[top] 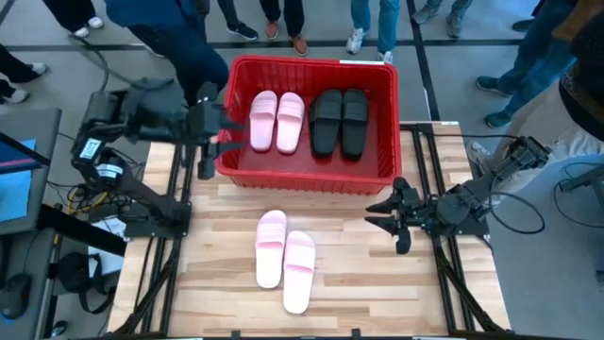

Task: Pick and place slides into bin
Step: Put the pink slide into the red container

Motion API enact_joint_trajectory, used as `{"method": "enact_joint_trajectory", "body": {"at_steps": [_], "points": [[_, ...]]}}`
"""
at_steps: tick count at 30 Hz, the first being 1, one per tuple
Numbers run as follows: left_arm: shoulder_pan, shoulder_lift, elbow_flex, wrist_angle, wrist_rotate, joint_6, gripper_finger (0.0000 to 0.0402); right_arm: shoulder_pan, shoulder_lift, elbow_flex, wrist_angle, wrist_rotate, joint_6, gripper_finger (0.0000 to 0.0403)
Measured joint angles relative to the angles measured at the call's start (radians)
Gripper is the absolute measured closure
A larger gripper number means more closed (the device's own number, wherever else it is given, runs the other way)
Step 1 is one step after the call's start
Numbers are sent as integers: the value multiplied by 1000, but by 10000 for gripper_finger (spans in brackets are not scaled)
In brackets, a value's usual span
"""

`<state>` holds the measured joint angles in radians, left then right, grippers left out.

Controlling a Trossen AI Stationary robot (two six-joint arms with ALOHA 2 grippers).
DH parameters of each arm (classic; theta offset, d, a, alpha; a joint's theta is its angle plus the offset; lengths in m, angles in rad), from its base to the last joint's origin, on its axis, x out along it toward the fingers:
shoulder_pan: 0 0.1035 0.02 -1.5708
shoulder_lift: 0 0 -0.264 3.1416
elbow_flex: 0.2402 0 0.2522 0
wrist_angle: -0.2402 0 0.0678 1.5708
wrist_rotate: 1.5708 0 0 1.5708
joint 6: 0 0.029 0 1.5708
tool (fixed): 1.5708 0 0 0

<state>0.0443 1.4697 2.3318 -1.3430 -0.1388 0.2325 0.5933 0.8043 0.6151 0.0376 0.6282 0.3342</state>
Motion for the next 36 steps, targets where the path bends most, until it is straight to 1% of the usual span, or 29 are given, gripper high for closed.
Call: {"method": "enact_joint_trajectory", "body": {"at_steps": [5,8,11,16,21,27,31,34,36], "points": [[-140,-19,-4,-9,-170,-70,264,1,0,0,13,-3,-21,285],[-222,-53,-64,-7,-274,-105,264,1,0,0,23,-6,-21,285],[-285,-123,-183,48,-354,-132,264,1,0,0,40,-8,-21,285],[-356,-285,-451,242,-425,-140,264,-1,0,0,69,-9,-29,285],[-386,-433,-687,371,-420,-173,264,-15,0,0,93,0,-28,285],[-434,-538,-917,427,-380,-260,264,-31,0,0,122,1,-28,285],[-471,-598,-1056,483,-370,-358,264,-47,0,0,143,0,-26,285],[-484,-626,-1146,490,-358,-496,264,-70,0,0,177,1,32,285],[-484,-636,-1195,480,-325,-577,264,-88,1,0,177,-1,51,285]]}}
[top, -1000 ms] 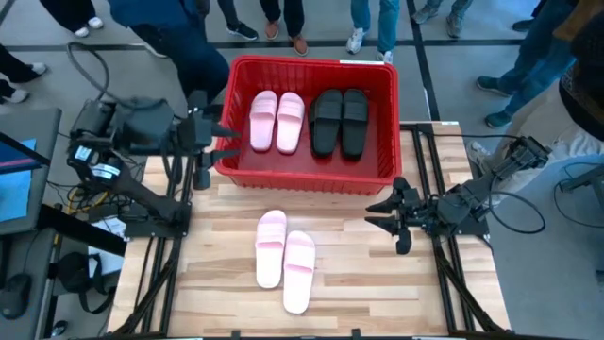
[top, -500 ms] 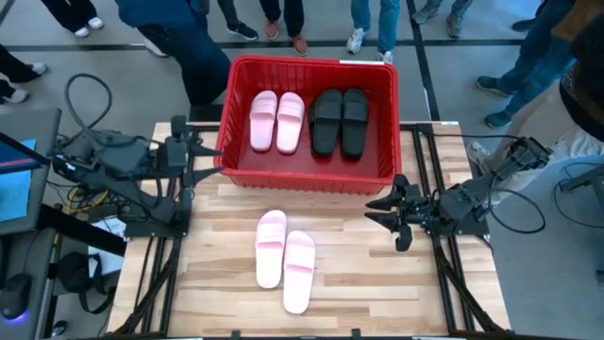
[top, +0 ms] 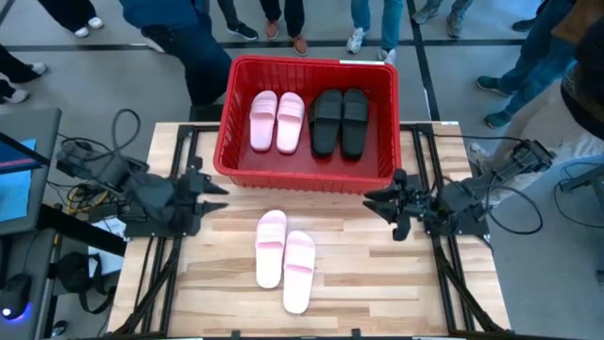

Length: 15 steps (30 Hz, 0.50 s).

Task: Pick and place slides into bin
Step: Put the pink slide into the red container

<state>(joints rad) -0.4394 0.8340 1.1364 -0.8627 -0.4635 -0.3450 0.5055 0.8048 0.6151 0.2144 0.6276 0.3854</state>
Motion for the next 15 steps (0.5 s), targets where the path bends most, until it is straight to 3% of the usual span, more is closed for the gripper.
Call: {"method": "enact_joint_trajectory", "body": {"at_steps": [5,8,12,15], "points": [[-1,27,-75,10,186,-36,264,-23,0,0,-8,-32,0,285],[0,64,-106,22,280,-138,264,-27,0,0,-22,-52,0,285],[-13,144,-115,25,300,-135,264,-27,0,0,-27,-54,-1,285],[-63,202,-115,24,253,-107,264,-26,0,0,-34,-56,-2,285]]}}
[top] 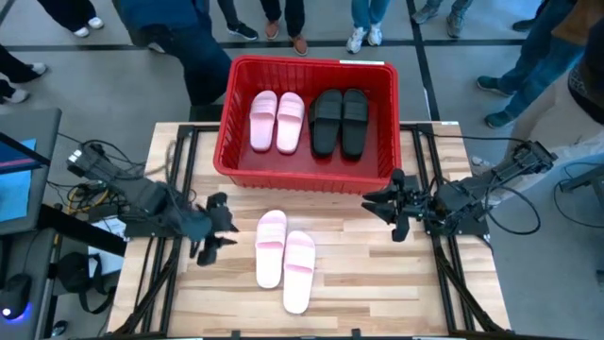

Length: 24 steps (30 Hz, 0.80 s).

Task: Pick and place slides into bin
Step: Put the pink slide into the red container

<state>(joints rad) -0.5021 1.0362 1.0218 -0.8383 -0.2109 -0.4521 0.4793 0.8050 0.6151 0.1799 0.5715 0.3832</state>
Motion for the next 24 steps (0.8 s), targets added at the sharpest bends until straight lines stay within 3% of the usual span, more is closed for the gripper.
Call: {"method": "enact_joint_trajectory", "body": {"at_steps": [10,16,24], "points": [[-178,211,0,-10,-327,-39,264,25,0,0,0,-22,-41,285],[-207,332,4,-9,-385,-110,264,24,0,0,0,-26,-44,285],[-200,521,84,-30,-470,-87,264,25,0,0,-1,-51,-91,285]]}}
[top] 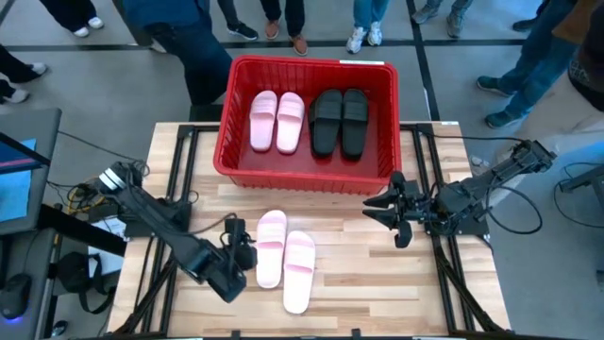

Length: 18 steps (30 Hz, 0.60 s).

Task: Pick and place slides into bin
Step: Put the pink slide into the red container

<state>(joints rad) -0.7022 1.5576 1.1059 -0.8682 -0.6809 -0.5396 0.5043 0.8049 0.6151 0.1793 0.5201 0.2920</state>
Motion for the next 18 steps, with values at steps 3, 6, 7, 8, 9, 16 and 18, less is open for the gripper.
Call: {"method": "enact_joint_trajectory", "body": {"at_steps": [3,6,7,8,9,16,18], "points": [[6,58,26,-33,-40,0,264,0,0,0,0,-2,-13,281],[19,102,33,-33,-44,0,264,0,0,0,0,-20,-28,275],[24,113,36,-33,-42,0,264,0,0,0,0,-25,-31,272],[28,124,39,-29,-43,0,264,0,0,0,-1,-26,-31,269],[32,133,42,-24,-43,2,264,0,0,0,-1,-28,-31,267],[61,190,43,37,-46,58,264,0,0,0,0,-55,-31,255],[68,209,43,57,-45,78,264,0,0,0,1,-63,-31,254]]}}
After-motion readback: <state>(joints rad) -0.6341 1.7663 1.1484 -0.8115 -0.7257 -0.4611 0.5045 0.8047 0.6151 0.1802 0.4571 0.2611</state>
